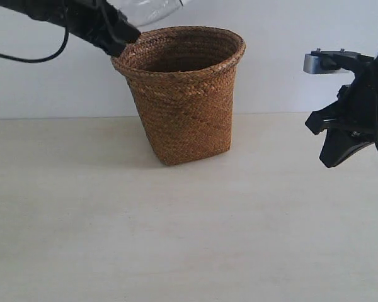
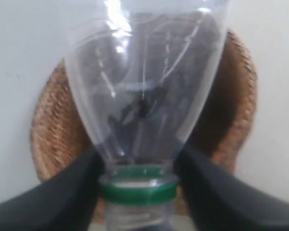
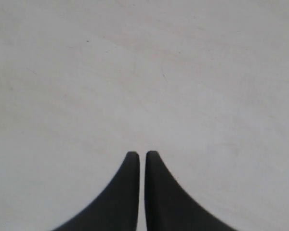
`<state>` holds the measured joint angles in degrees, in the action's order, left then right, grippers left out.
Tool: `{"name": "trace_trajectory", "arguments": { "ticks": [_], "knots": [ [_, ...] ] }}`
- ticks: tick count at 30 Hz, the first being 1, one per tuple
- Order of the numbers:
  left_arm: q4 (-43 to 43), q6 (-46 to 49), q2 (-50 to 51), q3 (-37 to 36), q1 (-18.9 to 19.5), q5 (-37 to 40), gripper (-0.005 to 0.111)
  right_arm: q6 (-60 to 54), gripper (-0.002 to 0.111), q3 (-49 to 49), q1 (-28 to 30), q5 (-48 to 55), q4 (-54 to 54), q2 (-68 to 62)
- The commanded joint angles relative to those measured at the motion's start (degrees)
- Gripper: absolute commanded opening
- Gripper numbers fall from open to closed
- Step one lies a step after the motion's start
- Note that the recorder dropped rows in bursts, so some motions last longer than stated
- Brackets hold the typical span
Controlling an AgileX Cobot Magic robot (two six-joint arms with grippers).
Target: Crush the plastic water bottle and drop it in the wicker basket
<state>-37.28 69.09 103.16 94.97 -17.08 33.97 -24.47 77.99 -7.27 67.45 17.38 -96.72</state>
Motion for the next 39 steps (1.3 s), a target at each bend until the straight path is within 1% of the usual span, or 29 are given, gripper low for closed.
{"name": "trace_trajectory", "arguments": {
  "ticks": [1,2,3,4,6,7,8,9,10,11,12,13,15,17,18,19,20,21,23,25,29,35,37,39],
  "knots": [
    [0.7,-7.4,6.4,8.2,-0.1,3.6,0.094,-1.4,0.0,-0.2,0.4,2.5,1.9,0.6],
    [0.7,-7.7,6.9,9.1,-0.1,4.6,0.099,-1.4,0.0,-0.2,0.4,2.2,1.9,0.6],
    [0.7,-7.3,7.2,9.8,-0.2,5.5,0.098,-1.4,0.0,-0.2,0.4,1.3,1.9,0.6],
    [0.7,-7.2,7.2,9.9,-0.3,5.5,0.096,-1.6,0.0,-0.2,0.4,0.7,1.7,0.6],
    [0.7,-7.2,7.0,9.9,-0.3,5.4,0.088,-1.5,0.0,-0.2,0.4,-0.5,1.7,0.6],
    [2.1,-7.2,6.6,9.9,-0.1,5.5,0.078,-1.5,0.0,-0.2,0.4,-0.6,1.7,0.6],
    [3.4,-7.5,6.5,9.9,-0.1,6.1,0.072,-1.5,0.0,-0.2,0.4,-0.5,1.8,0.6],
    [6.3,-7.5,6.0,9.9,-0.1,8.0,0.057,-1.5,0.0,-0.2,0.4,-0.9,1.8,0.6],
    [8.1,-7.7,5.7,9.9,-0.1,9.5,0.048,-1.5,0.0,-0.2,0.4,-1.4,1.8,0.6],
    [12.1,-10.0,5.3,9.9,-0.1,13.1,0.027,-1.8,0.0,-0.2,0.4,-2.9,1.8,0.6],
    [14.6,-12.1,5.2,9.9,-0.1,15.2,0.015,-2.1,0.0,-0.2,0.4,-4.0,1.8,0.6],
    [19.5,-15.5,5.2,9.9,-0.1,19.4,0.005,-2.2,0.0,-0.2,0.4,-6.6,1.0,0.6],
    [26.3,-23.6,5.2,9.9,-0.1,25.6,0.004,-0.9,0.0,-0.2,0.4,-8.2,-4.2,0.7],
    [32.2,-30.6,5.2,9.9,0.0,31.9,0.004,5.2,0.0,-0.1,0.7,-7.2,-13.9,0.7],
    [36.0,-35.1,5.2,9.9,0.3,35.6,0.004,6.3,0.0,-0.1,2.4,-5.7,-15.3,0.9],
    [37.3,-36.7,5.2,9.9,0.6,36.0,0.004,6.3,0.0,-0.1,3.5,-5.3,-15.0,1.1],
    [38.4,-40.2,4.8,9.9,1.3,36.0,0.004,7.5,0.0,-0.1,6.4,-5.0,-14.8,2.0],
    [38.3,-41.4,4.5,9.8,1.9,36.0,0.004,8.1,0.0,-0.1,7.6,-5.0,-14.8,2.5],
    [38.3,-46.0,1.5,7.5,4.0,36.0,0.004,10.6,0.0,-1.1,12.4,-5.5,-14.8,5.8],
    [38.3,-47.7,-1.0,5.4,4.9,36.0,0.004,10.7,0.0,-2.9,13.9,-7.4,-14.9,8.6],
    [38.3,-49.5,-6.5,-0.8,5.9,36.0,0.004,11.1,0.0,-8.3,14.9,-14.7,-16.5,15.1],
    [38.1,-50.9,-16.8,-11.2,5.9,28.0,0.004,11.5,0.0,-18.1,14.7,-25.6,-16.4,25.9],
    [38.1,-51.9,-20.4,-15.7,5.9,23.8,0.004,11.5,0.0,-21.1,14.7,-28.1,-16.4,29.6],
    [38.1,-53.5,-26.2,-22.3,5.9,17.4,0.004,11.5,0.0,-26.4,14.7,-33.4,-15.5,35.2]
  ]
}}
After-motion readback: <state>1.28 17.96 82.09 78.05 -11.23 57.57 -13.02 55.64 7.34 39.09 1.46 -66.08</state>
